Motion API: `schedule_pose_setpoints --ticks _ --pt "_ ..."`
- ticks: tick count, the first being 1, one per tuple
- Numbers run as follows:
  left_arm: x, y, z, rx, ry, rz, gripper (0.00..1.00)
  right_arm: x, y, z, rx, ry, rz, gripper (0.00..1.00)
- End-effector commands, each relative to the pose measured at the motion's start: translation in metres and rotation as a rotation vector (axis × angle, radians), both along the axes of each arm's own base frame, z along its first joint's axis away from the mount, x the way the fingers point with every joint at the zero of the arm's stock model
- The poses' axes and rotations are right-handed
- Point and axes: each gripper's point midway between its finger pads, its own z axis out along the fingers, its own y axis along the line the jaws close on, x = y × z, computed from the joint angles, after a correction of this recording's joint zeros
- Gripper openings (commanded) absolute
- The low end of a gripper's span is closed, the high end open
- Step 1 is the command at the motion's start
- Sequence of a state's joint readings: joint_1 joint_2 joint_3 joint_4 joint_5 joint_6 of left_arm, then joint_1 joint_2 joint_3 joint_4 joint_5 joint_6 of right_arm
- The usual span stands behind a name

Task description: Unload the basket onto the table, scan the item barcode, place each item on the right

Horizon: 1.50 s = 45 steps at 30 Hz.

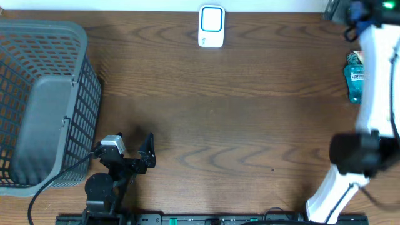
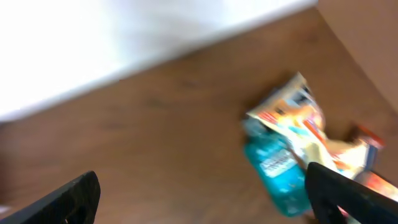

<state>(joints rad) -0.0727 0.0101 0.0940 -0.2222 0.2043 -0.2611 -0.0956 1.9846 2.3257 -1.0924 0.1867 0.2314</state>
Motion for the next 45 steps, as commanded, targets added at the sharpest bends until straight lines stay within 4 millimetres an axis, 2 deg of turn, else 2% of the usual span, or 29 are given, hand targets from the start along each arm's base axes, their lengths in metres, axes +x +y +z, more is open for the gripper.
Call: schedule_pose_setpoints --ticks 1,5,7,9,11,14,23,27,32,35,38,41,45 --pt "-0.001 0.000 -0.012 0.007 0.033 -0.002 0.98 -0.031 0.046 0.064 0.121 -0.141 0.139 0.99" --pt "-0.001 0.000 -0.012 0.007 0.033 -0.002 0.98 -0.091 0.066 0.136 0.103 -0.289 0.187 0.99" --pt "-0.001 0.000 -0.012 0.007 0.033 -0.002 0.98 -0.120 0.071 0.164 0.096 -0.355 0.201 0.99" --pt "-0.001 0.000 -0.012 0.007 0.033 -0.002 0.98 -0.158 0.073 0.190 0.090 -0.422 0.210 0.99" --pt "-0.001 0.000 -0.012 0.007 0.033 -0.002 0.98 -0.194 0.073 0.204 0.084 -0.453 0.208 0.99" --pt "-0.001 0.000 -0.012 0.007 0.033 -0.002 0.98 -0.246 0.072 0.213 0.078 -0.478 0.204 0.99" --pt "-0.001 0.000 -0.012 0.007 0.033 -0.002 0.98 -0.388 0.074 0.198 0.076 -0.491 0.204 0.99" --pt "-0.001 0.000 -0.012 0.007 0.033 -0.002 0.98 -0.442 0.075 0.180 0.075 -0.496 0.205 0.99" --pt "-0.001 0.000 -0.012 0.007 0.033 -0.002 0.98 -0.497 0.076 0.182 0.050 -0.631 0.219 0.99" --pt "-0.001 0.000 -0.012 0.007 0.033 -0.002 0.98 -0.518 0.080 0.175 -0.028 -0.657 0.276 0.99" --pt "-0.001 0.000 -0.012 0.007 0.033 -0.002 0.98 -0.529 0.080 0.160 -0.045 -0.653 0.285 0.99" --pt "-0.001 0.000 -0.012 0.007 0.033 -0.002 0.98 -0.531 0.080 0.137 -0.063 -0.610 0.295 0.99" --pt "-0.001 0.000 -0.012 0.007 0.033 -0.002 0.98 -0.524 0.078 0.095 -0.112 -0.504 0.318 0.99"
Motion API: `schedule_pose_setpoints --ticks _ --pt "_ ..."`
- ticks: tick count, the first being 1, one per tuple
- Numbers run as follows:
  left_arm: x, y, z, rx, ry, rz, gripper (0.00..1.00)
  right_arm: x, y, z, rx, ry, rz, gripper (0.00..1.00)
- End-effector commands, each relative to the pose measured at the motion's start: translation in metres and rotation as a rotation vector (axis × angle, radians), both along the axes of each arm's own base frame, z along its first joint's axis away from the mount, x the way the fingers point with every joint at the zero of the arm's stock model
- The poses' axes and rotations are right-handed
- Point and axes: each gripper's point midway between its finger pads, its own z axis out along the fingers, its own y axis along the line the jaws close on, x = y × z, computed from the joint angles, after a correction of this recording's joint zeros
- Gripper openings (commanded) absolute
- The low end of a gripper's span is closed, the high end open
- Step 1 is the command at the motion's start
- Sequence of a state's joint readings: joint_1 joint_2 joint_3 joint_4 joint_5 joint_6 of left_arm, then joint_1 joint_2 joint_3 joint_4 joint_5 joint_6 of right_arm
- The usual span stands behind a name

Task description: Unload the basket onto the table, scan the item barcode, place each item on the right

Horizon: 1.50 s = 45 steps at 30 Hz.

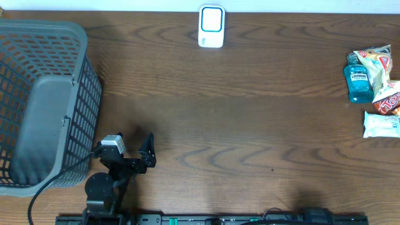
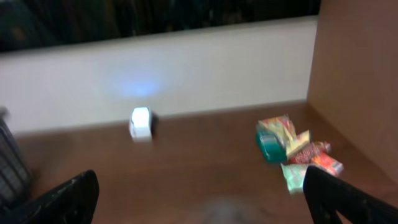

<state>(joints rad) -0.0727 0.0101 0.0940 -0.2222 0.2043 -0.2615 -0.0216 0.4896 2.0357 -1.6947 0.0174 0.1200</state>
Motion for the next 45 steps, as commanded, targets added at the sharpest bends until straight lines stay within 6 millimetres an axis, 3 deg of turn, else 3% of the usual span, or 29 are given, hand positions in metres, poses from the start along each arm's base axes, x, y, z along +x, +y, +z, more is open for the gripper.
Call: schedule_pose_setpoints --ticks 1,5,11,21,30,37,45 --pt "-0.001 0.000 -0.012 0.007 0.033 -0.002 0.98 0.011 -0.003 -0.035 -0.072 0.099 0.012 0.99" --pt "-0.001 0.000 -0.012 0.007 0.033 -0.002 0.98 0.024 -0.004 -0.058 -0.074 0.102 0.003 0.99" --pt "-0.001 0.000 -0.012 0.007 0.033 -0.002 0.98 0.060 -0.005 -0.059 -0.076 -0.065 -0.008 0.99" --pt "-0.001 0.000 -0.012 0.007 0.033 -0.002 0.98 0.152 -0.006 -0.092 -0.070 -0.183 -0.012 0.99" --pt "-0.001 0.000 -0.012 0.007 0.033 -0.002 0.98 0.221 -0.007 -0.149 -0.070 -0.253 -0.014 0.99" --pt "-0.001 0.000 -0.012 0.007 0.033 -0.002 0.98 0.250 -0.007 -0.190 -0.070 -0.272 -0.015 0.99" --pt "-0.001 0.000 -0.012 0.007 0.033 -0.002 0.98 0.266 -0.008 -0.243 -0.070 -0.201 -0.013 0.99"
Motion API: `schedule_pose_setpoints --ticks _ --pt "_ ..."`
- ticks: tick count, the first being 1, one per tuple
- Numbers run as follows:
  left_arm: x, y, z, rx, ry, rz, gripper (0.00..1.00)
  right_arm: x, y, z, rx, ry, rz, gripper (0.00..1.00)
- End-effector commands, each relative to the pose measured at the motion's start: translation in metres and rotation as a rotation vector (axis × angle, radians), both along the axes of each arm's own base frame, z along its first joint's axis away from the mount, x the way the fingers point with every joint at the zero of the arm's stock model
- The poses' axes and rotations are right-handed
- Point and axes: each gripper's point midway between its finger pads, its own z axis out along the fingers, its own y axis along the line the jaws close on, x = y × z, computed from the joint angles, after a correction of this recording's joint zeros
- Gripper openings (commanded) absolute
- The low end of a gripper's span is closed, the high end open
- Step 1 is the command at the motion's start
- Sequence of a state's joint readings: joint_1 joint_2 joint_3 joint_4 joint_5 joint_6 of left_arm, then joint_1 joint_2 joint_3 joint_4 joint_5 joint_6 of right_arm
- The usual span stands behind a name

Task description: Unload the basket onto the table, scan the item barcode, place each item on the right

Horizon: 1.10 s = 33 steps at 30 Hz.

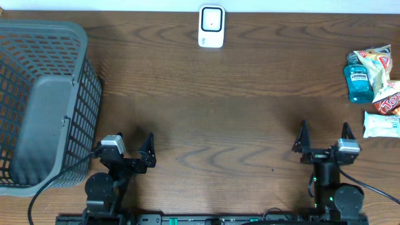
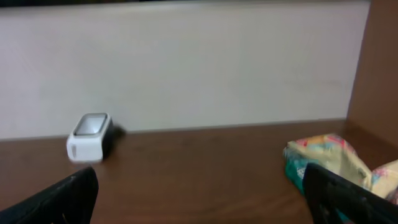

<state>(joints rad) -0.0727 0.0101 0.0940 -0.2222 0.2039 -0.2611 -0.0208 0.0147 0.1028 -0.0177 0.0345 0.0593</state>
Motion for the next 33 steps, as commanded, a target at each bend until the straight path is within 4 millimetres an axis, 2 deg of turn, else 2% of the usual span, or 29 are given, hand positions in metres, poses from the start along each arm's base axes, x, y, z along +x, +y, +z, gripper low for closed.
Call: schedule_pose_setpoints --ticks 1,8,11,33 --pt "-0.001 0.000 -0.012 0.006 0.033 -0.002 0.98 0.003 0.001 -0.016 -0.004 0.024 0.001 0.99" --pt "-0.001 0.000 -0.012 0.006 0.033 -0.002 0.98 0.006 0.001 -0.040 -0.003 0.075 0.001 0.99" --pt "-0.001 0.000 -0.012 0.006 0.033 -0.002 0.98 0.006 0.001 -0.060 -0.003 0.147 0.005 0.99" --pt "-0.001 0.000 -0.012 0.006 0.033 -0.002 0.98 0.006 0.002 -0.059 -0.003 0.142 0.009 0.99"
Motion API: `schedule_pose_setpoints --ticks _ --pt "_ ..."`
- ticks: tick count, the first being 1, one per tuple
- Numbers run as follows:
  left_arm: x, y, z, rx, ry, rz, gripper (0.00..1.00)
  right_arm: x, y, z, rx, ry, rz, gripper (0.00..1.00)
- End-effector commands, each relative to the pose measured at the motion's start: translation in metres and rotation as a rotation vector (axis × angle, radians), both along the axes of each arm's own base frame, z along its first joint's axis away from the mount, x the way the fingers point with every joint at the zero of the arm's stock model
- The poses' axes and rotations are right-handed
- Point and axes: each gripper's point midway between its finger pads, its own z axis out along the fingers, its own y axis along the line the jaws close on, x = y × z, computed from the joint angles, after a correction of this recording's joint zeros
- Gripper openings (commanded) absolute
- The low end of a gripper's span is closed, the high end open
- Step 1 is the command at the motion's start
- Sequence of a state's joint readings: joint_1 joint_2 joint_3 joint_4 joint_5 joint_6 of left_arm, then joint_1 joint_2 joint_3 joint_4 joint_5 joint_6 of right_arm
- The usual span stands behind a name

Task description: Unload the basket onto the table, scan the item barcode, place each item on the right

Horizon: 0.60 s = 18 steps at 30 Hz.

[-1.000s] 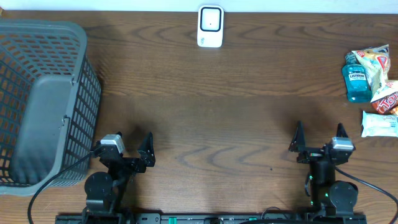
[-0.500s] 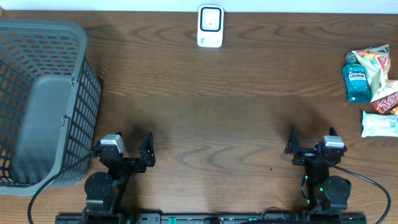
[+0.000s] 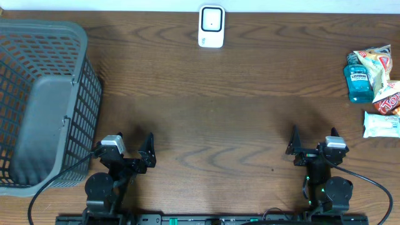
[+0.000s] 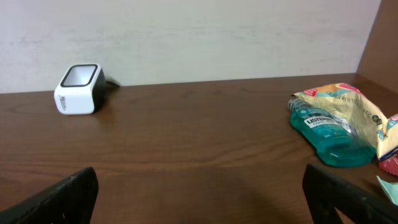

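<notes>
The white barcode scanner (image 3: 211,26) stands at the table's far edge; it also shows in the right wrist view (image 4: 79,88). The items lie in a pile at the far right: a blue mouthwash bottle (image 3: 356,80) (image 4: 328,132), a snack bag (image 3: 373,62) (image 4: 348,107), a red packet (image 3: 389,100) and a white packet (image 3: 382,124). My right gripper (image 3: 314,139) (image 4: 202,193) sits low at the front right, open and empty, well short of the pile. My left gripper (image 3: 135,139) rests at the front left, open and empty.
A grey mesh basket (image 3: 87,94) fills the left side of the table. A pale wall runs behind the scanner. A brown side panel (image 4: 382,43) rises past the pile at the right.
My right arm has shifted slightly left along the front edge, and its wrist view has dropped lower over the table. Both grippers stay open; the items and the left arm have not moved.
My right arm was stretched to the far right with its open gripper over the bottle and bag. It was then almost out of the overhead view, looking across the table. Later it sat at the front right, where it stays, open and empty, with the pile unchanged.
</notes>
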<state>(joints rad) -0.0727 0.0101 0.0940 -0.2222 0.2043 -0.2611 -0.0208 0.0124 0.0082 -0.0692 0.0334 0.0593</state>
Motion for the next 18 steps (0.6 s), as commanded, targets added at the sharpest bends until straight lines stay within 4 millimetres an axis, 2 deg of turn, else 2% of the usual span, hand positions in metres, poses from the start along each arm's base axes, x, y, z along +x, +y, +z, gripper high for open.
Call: schedule_pose_setpoints --ticks 1,11,13,15,18 --pt "-0.001 0.000 -0.012 0.007 0.033 -0.002 0.98 0.000 0.002 0.000 -0.005 -0.002 0.008 0.99" --pt "-0.001 0.000 -0.012 0.008 0.031 -0.001 0.98 0.000 0.002 0.000 -0.005 -0.002 0.008 0.99" --pt "0.001 0.006 -0.011 0.014 0.023 0.030 0.98 0.000 0.002 0.000 -0.005 -0.002 0.008 0.99" --pt "0.004 0.009 -0.004 0.015 -0.015 0.048 0.98 0.000 0.002 0.000 -0.005 -0.002 0.008 0.99" --pt "0.013 0.015 0.015 0.009 -0.140 0.087 0.98 0.000 0.002 0.000 -0.005 -0.002 0.008 0.99"
